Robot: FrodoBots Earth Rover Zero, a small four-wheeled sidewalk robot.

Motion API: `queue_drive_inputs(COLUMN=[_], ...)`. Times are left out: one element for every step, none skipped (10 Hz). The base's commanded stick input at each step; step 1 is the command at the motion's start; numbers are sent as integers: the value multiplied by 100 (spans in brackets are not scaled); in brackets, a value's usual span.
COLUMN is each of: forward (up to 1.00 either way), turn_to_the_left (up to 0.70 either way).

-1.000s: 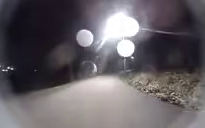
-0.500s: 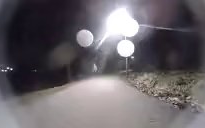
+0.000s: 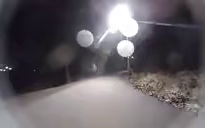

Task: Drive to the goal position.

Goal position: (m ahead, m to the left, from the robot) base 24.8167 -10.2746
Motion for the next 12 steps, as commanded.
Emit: queue_drive_inputs(forward=[100, 100, 100, 100, 100, 100, 100, 100, 100, 100, 100, 100], turn_to_the_left=[0, 0, 0, 0, 0, 0, 0, 0, 0, 0, 0, -10])
